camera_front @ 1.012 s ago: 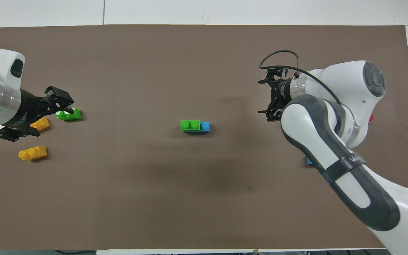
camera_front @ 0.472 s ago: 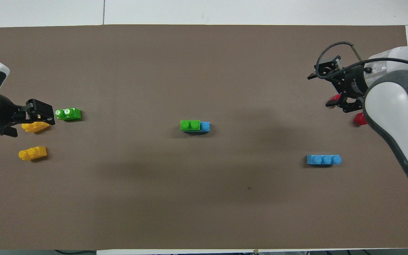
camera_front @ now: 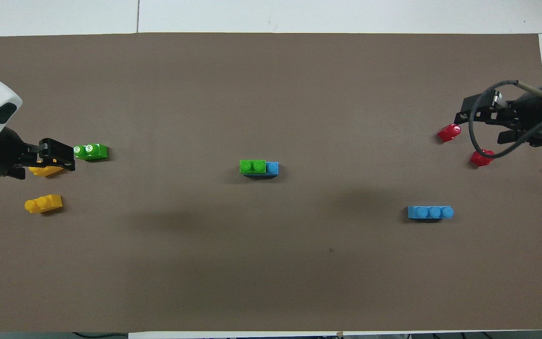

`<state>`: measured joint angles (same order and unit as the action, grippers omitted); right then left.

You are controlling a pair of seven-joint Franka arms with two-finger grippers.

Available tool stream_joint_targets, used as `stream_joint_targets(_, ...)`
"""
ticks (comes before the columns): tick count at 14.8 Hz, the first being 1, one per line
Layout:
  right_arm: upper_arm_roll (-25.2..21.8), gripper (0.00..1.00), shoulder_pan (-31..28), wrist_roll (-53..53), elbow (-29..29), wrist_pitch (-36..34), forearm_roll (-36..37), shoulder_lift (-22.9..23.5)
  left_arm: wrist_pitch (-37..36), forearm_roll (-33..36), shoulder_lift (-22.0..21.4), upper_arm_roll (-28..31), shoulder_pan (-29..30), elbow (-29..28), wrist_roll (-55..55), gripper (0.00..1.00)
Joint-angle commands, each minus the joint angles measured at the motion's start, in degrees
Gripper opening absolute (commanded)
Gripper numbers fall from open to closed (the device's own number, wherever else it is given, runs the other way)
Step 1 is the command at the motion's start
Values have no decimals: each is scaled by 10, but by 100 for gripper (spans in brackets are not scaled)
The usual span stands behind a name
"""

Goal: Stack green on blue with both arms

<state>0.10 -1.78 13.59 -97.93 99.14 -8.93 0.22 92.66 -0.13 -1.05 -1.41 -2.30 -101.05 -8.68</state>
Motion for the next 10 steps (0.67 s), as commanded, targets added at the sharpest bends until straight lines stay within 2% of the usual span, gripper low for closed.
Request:
stream_joint_targets(1, 5, 100, -29, -115, -2, -51, 14, -14, -20, -7, 24, -4, 8, 22, 16, 100)
stream_joint_targets(4, 8, 100, -24, -124, -2, -62, 65, -16, -16, -7, 20, -5, 7, 21, 17, 100)
stream_joint_targets(10, 8, 100, -23, -121, -2, -62, 87, -18, -25, -8, 11, -5, 6, 19, 17, 100)
